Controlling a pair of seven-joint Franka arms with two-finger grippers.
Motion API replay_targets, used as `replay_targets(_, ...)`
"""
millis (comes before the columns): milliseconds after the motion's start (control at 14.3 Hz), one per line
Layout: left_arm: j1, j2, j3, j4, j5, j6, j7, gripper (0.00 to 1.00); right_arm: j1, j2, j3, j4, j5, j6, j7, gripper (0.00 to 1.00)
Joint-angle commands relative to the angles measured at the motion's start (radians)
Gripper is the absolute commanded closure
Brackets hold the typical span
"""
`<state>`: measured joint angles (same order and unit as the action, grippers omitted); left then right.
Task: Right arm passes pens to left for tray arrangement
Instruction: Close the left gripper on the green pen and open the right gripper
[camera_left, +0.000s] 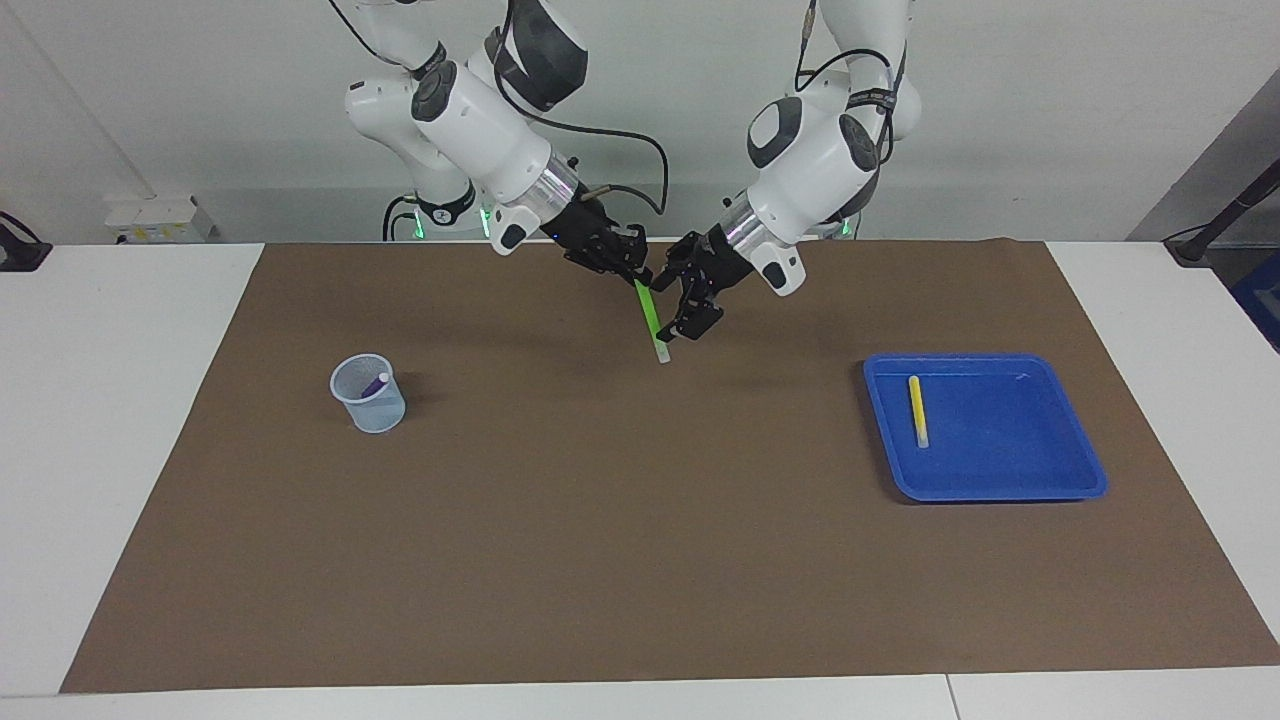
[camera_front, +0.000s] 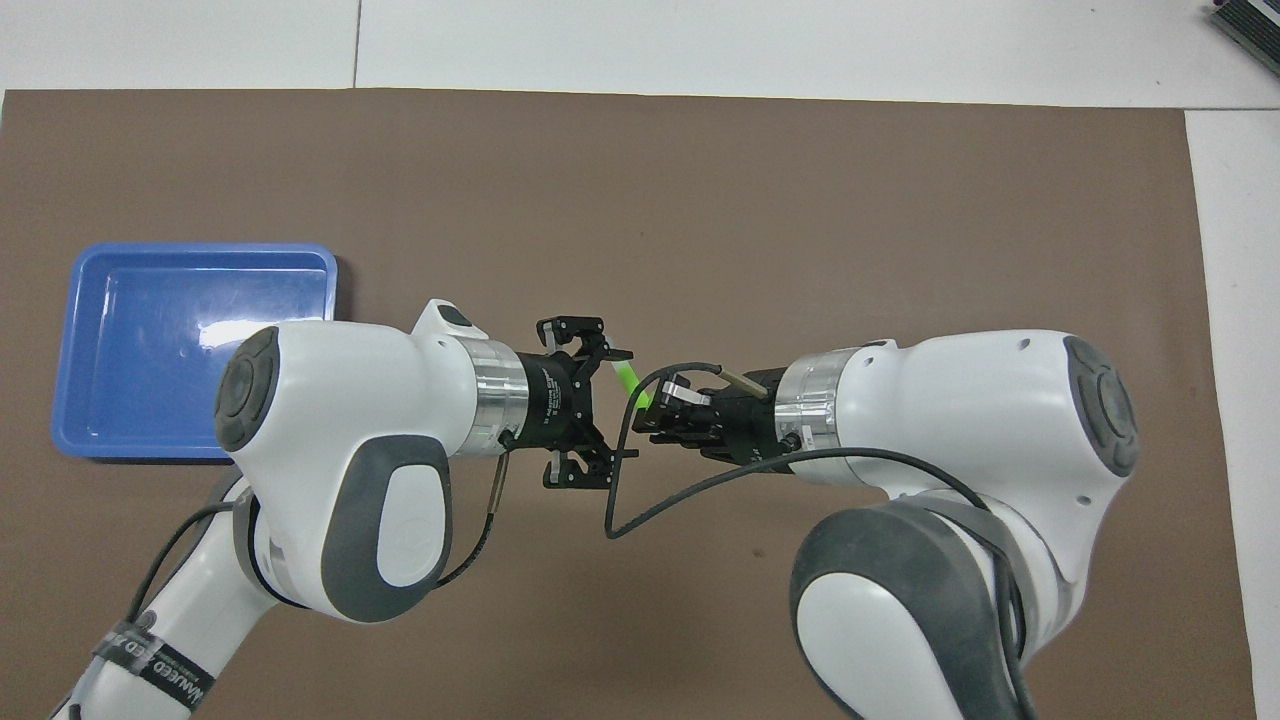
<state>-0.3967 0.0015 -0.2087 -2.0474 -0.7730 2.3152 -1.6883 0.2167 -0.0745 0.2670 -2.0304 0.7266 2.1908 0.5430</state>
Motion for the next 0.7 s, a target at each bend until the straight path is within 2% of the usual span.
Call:
replay_targets(0, -0.036, -0.023, 0.005, -0.02, -0.023, 0.03, -0.014, 0.2, -0.008, -0.027, 0.001, -0.024, 0.025, 0.003, 0.012, 1.0)
replay_targets(140, -0.034, -0.023, 0.005, -0.019, -0.022, 0.044, -0.014, 0.25, -0.006, -0.027, 0.001, -0.024, 0.025, 0.003, 0.012, 1.0)
replay_targets(280, -0.024, -0.023, 0.005, -0.016, -0.02, 0.036, 0.002, 0.36, -0.008, -0.027, 0.001, -0.024, 0.025, 0.004, 0.012, 1.0)
replay_targets(560, -0.011, -0.031, 0.006, -0.016, -0.02, -0.013, 0.11, 0.38, -0.006, -0.027, 0.001, -0.024, 0.025, 0.003, 0.008, 1.0)
replay_targets(630, -0.011, -0.031, 0.006, -0.016, -0.022, -0.02, 0.122, 0.44, -0.008, -0.027, 0.001, -0.024, 0.025, 0.001, 0.005, 1.0)
